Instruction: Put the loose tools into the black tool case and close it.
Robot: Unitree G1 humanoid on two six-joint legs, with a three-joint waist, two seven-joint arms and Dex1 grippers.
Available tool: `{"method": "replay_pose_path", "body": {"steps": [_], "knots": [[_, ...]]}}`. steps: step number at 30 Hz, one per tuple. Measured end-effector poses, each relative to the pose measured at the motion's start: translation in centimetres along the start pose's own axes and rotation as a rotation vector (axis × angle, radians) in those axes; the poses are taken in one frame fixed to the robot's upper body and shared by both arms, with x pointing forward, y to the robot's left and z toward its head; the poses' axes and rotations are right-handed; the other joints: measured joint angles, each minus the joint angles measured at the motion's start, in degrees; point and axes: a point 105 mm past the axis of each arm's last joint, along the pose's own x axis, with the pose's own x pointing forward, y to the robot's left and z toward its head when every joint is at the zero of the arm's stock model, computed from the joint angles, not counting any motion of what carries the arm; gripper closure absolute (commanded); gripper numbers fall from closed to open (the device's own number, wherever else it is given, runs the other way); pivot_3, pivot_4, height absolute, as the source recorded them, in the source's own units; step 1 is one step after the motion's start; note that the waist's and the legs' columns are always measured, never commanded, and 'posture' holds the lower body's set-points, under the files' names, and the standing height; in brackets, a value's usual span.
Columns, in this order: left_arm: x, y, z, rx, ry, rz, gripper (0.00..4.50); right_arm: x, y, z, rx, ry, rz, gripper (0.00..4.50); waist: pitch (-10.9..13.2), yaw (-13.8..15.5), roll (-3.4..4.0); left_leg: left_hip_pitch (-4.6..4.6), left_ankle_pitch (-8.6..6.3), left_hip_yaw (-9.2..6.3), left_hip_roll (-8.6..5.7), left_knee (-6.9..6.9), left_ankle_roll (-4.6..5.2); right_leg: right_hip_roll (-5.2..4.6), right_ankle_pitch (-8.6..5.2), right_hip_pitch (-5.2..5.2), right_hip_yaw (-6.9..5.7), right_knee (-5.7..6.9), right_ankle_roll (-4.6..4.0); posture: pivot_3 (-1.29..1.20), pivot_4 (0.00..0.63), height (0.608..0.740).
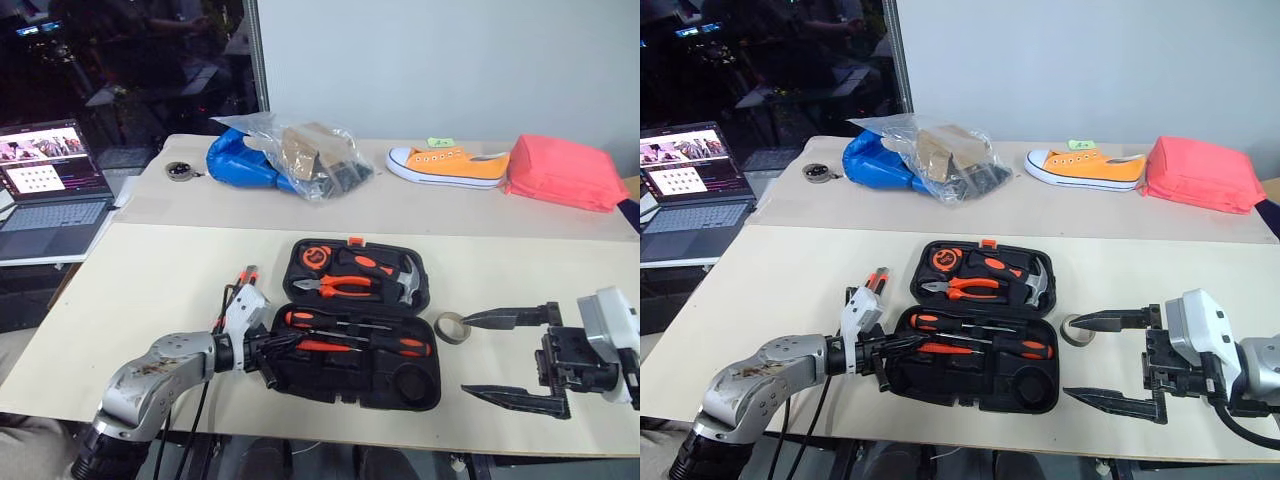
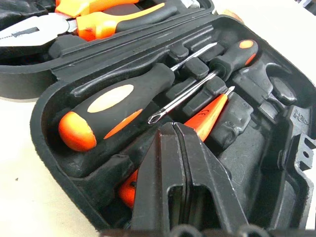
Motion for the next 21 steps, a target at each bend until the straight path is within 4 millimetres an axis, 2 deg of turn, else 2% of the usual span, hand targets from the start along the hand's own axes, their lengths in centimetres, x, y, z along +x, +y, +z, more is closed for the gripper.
{"method": "replay_pose_path", "body": {"steps": [9, 11, 14, 16, 19, 21], "knots": [[-0.2, -0.2, 0.1, -0.062, 0.038, -0.016, 4.45, 0.1, 0.1, 0.0, -0.002, 0.001, 0.004, 0.0, -0.02, -0.14, 0.0, 0.0, 0.0, 0.01, -0.01, -0.02, 0.0, -0.01, -0.03, -0.01, 0.01, -0.01, 0.03, 0.0, 0.15, 0.74], [-0.2, -0.4, 0.6, -0.073, -0.008, -0.031, 4.45, 0.1, 0.1, 0.0, -0.002, 0.0, 0.005, 0.0, 0.0, -0.09, -0.01, -0.06, 0.0, 0.01, -0.01, -0.05, 0.0, -0.02, -0.02, -0.07, 0.01, -0.03, -0.01, 0.0, 0.15, 0.74], [-0.4, -1.4, 2.8, -0.097, -0.152, -0.088, 4.45, 0.2, 0.1, 0.0, 0.0, -0.001, 0.008, 0.0, 0.05, 0.09, -0.08, -0.11, 0.0, -0.02, 0.0, -0.03, 0.0, -0.01, 0.03, -0.1, -0.04, -0.02, -0.09, 0.0, 0.15, 0.74], [-0.8, -1.1, 4.3, -0.077, -0.216, -0.063, 4.45, 0.3, 0.1, 0.0, -0.001, -0.003, 0.013, 0.0, 0.08, 0.21, -0.13, -0.11, 0.0, -0.06, -0.01, -0.03, 0.0, 0.0, 0.02, -0.08, -0.09, -0.03, -0.05, 0.0, 0.15, 0.74], [-0.9, -0.5, 5.1, -0.064, -0.235, -0.012, 4.45, 0.4, 0.2, 0.0, 0.003, -0.005, 0.02, 0.0, 0.13, 0.18, -0.22, -0.1, 0.0, -0.04, -0.09, -0.03, 0.0, -0.05, 0.02, -0.07, -0.03, -0.03, -0.06, 0.0, 0.15, 0.74], [-0.5, 0.1, 4.6, -0.059, -0.187, 0.036, 4.45, 0.4, 0.1, 0.1, -0.001, -0.007, 0.02, 0.0, 0.15, 0.05, -0.26, -0.11, 0.0, -0.03, -0.13, -0.04, 0.0, -0.03, 0.02, -0.07, -0.02, -0.05, -0.06, 0.0, 0.15, 0.74]]}}
